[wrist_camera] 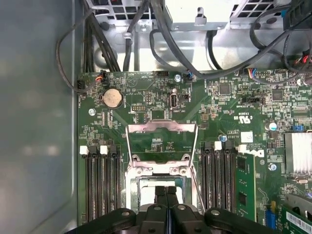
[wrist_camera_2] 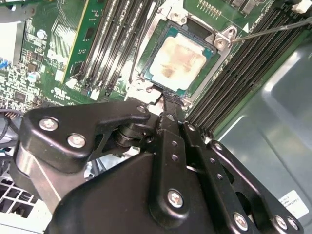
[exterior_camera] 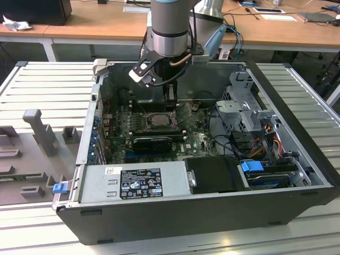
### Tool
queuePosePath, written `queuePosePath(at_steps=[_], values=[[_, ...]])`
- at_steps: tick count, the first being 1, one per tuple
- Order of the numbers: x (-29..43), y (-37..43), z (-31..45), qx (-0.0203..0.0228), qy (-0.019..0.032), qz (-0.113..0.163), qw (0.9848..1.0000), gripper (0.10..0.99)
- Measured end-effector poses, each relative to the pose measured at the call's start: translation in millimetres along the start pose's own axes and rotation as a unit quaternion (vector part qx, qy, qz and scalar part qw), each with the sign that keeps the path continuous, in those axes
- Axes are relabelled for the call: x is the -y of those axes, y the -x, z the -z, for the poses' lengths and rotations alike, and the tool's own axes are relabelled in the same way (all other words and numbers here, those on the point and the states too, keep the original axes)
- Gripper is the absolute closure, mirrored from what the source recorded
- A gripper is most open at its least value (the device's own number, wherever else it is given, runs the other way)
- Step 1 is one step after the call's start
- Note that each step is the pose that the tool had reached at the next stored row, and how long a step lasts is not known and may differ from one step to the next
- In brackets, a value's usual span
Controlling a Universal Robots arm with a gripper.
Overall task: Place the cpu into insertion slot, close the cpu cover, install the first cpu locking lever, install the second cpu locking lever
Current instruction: 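Close the cpu cover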
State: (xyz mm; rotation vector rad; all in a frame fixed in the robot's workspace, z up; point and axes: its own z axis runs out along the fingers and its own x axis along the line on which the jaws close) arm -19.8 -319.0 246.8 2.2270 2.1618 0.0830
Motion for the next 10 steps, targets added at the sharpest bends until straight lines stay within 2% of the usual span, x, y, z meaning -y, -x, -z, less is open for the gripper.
queuePosePath(at_steps=[3,8,10], values=[[-2.4,0.0,0.9,0.0002,-0.0001,0.0,1.0,0.98],[-3.3,-0.2,7.8,0.0,0.0,0.0,1.0,0.98],[-6.9,-0.3,7.8,0.0001,0.0,0.0,1.0,0.98]])
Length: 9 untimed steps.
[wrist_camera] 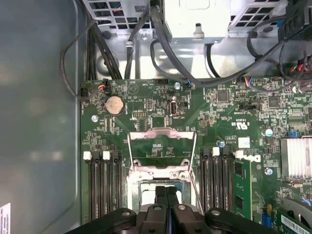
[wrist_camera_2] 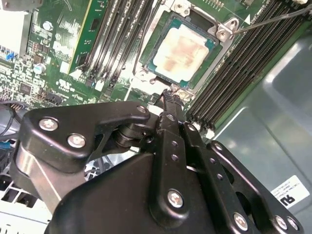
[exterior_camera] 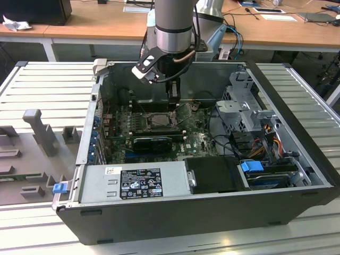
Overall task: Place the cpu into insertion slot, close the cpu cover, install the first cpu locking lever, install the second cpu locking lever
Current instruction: 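Close the cpu cover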
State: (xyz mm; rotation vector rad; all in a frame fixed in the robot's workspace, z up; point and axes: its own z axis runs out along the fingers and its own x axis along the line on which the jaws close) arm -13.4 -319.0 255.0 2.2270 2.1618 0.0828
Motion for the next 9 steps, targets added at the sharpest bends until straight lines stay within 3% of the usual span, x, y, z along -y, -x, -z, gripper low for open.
queuePosePath(at_steps=[9], values=[[-9.2,-0.3,-0.6,0.0,0.0,0.0,1.0,0.98]])
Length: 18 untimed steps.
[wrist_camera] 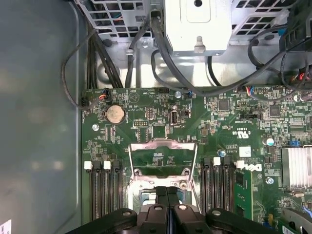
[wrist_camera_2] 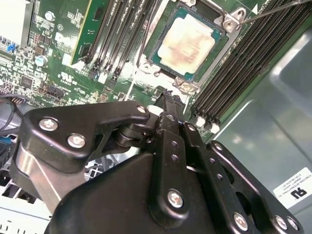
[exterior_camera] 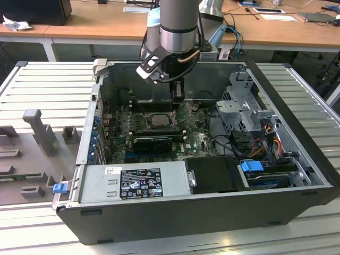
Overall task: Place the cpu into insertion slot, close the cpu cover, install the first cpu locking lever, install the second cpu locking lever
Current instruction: 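Close the cpu cover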
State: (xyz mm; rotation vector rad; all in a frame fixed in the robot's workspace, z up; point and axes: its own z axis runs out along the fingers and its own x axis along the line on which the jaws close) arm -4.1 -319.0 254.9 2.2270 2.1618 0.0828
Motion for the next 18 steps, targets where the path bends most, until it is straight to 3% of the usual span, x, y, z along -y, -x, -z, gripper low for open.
queuePosePath(at_steps=[5,10,13,15,18], values=[[-5.4,-0.2,1.3,-0.0001,0.0001,0.0,1.0,0.98],[-18.5,-0.6,1.6,0.0,0.0,0.0,1.0,0.98],[-29.6,-1.0,1.1,0.0,-0.0002,0.0,1.0,0.98],[-42.7,-1.4,0.4,0.0001,-0.0006,0.0,1.0,0.98],[-51.3,-1.8,-0.2,0.0,-0.0008,0.0,1.0,0.98]])
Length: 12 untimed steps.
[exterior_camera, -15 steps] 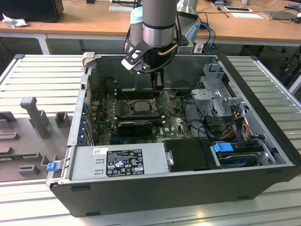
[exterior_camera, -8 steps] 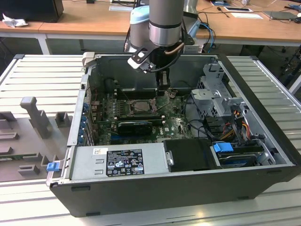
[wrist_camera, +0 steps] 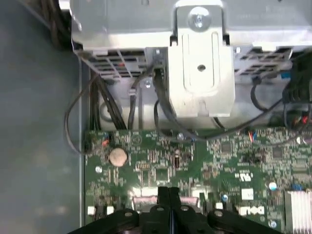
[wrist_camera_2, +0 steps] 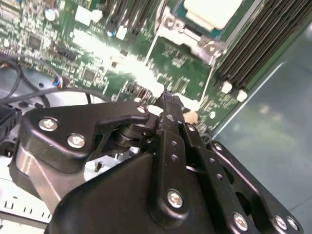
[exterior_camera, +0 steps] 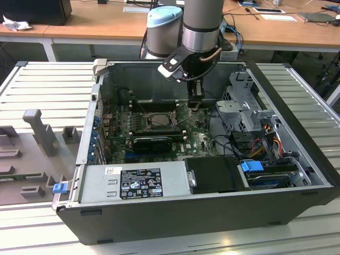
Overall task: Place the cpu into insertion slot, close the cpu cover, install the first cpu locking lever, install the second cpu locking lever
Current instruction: 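Close the cpu cover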
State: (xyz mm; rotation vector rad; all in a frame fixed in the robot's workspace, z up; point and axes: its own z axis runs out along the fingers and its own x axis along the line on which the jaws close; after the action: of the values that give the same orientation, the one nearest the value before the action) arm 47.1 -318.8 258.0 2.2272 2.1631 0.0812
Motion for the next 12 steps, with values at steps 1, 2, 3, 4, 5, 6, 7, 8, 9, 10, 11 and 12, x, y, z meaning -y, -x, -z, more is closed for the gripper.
queuePosePath(at_steps=[1,2,3,4,5,6,7,8,9,10,11,12], values=[[-2.6,0.0,-0.1,0.0001,-0.0001,0.0,1.0,0.98],[-9.2,-0.4,-0.9,-0.0001,-0.0005,0.0,1.0,0.98],[-10.5,-0.5,-1.5,-0.0001,-0.0006,0.0,1.0,0.98],[-10.5,-0.5,-2.4,0.0,-0.0005,0.0,1.0,0.98],[-10.4,-0.5,-4.6,0.0,-0.0005,0.0,1.0,0.98],[-10.6,-0.5,-6.2,0.0,-0.0005,0.0,1.0,0.98],[-11.2,-0.6,-7.9,0.0,-0.0006,0.0,1.0,0.98],[-11.5,-0.6,-9.1,0.0001,-0.0006,0.0,1.0,0.98],[-11.8,-0.6,-10.1,0.0,-0.0005,0.0,1.0,0.98],[-11.8,-0.6,-10.7,0.0001,-0.0006,0.0,1.0,0.98],[-12.4,-0.6,-10.8,0.0002,-0.0012,0.0,1.0,0.98],[-13.6,-0.7,-10.9,0.0,-0.002,0.0,1.0,0.98]])
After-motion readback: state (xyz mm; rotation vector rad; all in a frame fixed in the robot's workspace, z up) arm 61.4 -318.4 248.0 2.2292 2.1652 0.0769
